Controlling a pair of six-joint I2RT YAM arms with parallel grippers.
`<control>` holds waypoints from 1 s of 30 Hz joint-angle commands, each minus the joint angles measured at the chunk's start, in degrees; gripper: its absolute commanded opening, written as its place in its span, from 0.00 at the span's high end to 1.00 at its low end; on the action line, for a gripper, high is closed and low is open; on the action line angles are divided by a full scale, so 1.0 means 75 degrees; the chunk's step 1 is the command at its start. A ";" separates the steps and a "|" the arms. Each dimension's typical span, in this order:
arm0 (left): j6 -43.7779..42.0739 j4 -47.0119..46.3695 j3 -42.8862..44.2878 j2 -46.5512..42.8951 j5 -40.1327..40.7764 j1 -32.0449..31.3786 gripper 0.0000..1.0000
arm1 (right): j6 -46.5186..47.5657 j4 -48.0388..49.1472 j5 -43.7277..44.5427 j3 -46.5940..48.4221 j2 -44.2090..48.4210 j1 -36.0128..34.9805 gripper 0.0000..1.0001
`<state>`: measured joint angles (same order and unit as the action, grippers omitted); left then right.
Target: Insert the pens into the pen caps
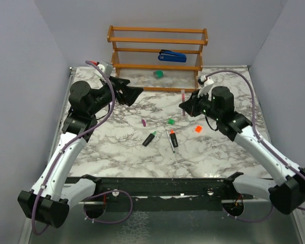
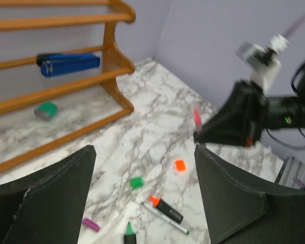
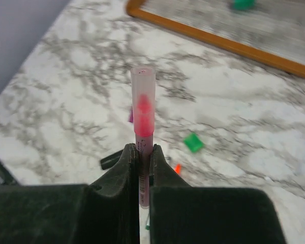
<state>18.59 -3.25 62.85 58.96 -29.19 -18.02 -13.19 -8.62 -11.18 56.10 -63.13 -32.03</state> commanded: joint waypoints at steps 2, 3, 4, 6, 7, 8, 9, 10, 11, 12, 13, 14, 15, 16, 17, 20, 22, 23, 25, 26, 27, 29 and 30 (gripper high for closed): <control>-0.0697 0.1942 -0.0457 0.0760 -0.1153 -0.0123 0.33 | 0.0183 -0.1427 0.0346 0.1269 -0.1854 0.1325 0.99; -0.1002 0.2385 -0.0525 0.0948 -0.0867 -0.0375 0.35 | 0.0286 -0.1686 0.0366 0.1671 -0.2307 0.1382 1.00; -0.1296 0.2783 -0.0598 0.1118 -0.0363 -0.0725 0.35 | 0.0401 -0.2028 0.0367 0.2130 -0.2834 0.1402 1.00; -0.1691 0.3360 -0.0733 0.1498 0.0688 -0.1367 0.34 | 0.0651 -0.2958 0.0454 0.3451 -0.3970 0.1433 0.99; -0.1794 0.3580 -0.0774 0.1729 0.1167 -0.1613 0.34 | 0.0706 -0.3361 0.0593 0.3941 -0.4490 0.1427 0.98; -0.1869 0.3788 -0.0796 0.1984 0.1511 -0.1796 0.34 | 0.0741 -0.3539 0.0686 0.4243 -0.4878 0.1444 0.98; -0.1900 0.3936 -0.0823 0.2222 0.1796 -0.1945 0.34 | 0.0751 -0.3578 0.0784 0.4405 -0.5153 0.1442 0.99; -0.1902 0.4013 -0.0854 0.2409 0.2024 -0.2078 0.34 | 0.0736 -0.3547 0.0917 0.4508 -0.5343 0.1443 0.99; -0.1898 0.4028 -0.0891 0.2581 0.2235 -0.2225 0.34 | 0.0707 -0.3495 0.1063 0.4570 -0.5512 0.1452 0.99; -0.1871 0.4030 -0.0908 0.2717 0.2428 -0.2362 0.34 | 0.0675 -0.3481 0.1119 0.4622 -0.5651 0.1481 0.99; -0.1845 0.4022 -0.0914 0.2836 0.2605 -0.2491 0.34 | 0.0626 -0.3479 0.1107 0.4661 -0.5796 0.1517 0.99; -0.1816 0.4019 -0.0915 0.2967 0.2791 -0.2617 0.34 | 0.0595 -0.3488 0.1110 0.4690 -0.5939 0.1536 0.99; -0.1803 0.4019 -0.0899 0.3108 0.2962 -0.2706 0.34 | 0.0572 -0.3517 0.1121 0.4715 -0.6126 0.1554 0.99; -0.1785 0.4019 -0.0893 0.3260 0.3199 -0.2787 0.34 | 0.0556 -0.3538 0.1137 0.4724 -0.6251 0.1561 0.99; -0.1777 0.4008 -0.0892 0.3398 0.3416 -0.2860 0.34 | 0.0539 -0.3548 0.1130 0.4714 -0.6368 0.1559 1.00; -0.1775 0.3918 -0.0918 0.3705 0.3790 -0.2926 0.34 | 0.0488 -0.3514 0.1078 0.4598 -0.6587 0.1564 0.99; -0.1748 0.3767 -0.0974 0.3805 0.3826 -0.2960 0.34 | 0.0448 -0.3447 0.1159 0.4465 -0.6665 0.1557 0.98; -0.1702 0.3691 -0.0999 0.3835 0.3833 -0.2980 0.34 | 0.0427 -0.3408 0.1257 0.4392 -0.6713 0.1563 0.96; -0.1613 0.3558 -0.1072 0.3952 0.4054 -0.3015 0.34 | 0.0362 -0.3348 0.1448 0.4252 -0.6788 0.1563 0.92; -0.1568 0.3489 -0.1103 0.4033 0.4207 -0.3022 0.34 | 0.0343 -0.3272 0.1649 0.4152 -0.6813 0.1564 0.91; -0.1530 0.3412 -0.1147 0.4105 0.4346 -0.3043 0.34 | 0.0325 -0.3193 0.1679 0.4070 -0.6826 0.1561 0.91; -0.1487 0.3280 -0.1203 0.4204 0.4455 -0.3053 0.34 | 0.0290 -0.3055 0.1658 0.3938 -0.6856 0.1564 0.91; -0.1472 0.3220 -0.1207 0.4228 0.4434 -0.3057 0.34 | 0.0283 -0.3019 0.1655 0.3900 -0.6892 0.1564 0.91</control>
<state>6.57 23.88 55.11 89.08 -0.36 -40.34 -10.11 -32.84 -1.50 87.33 -113.01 -20.60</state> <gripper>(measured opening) 0.661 0.111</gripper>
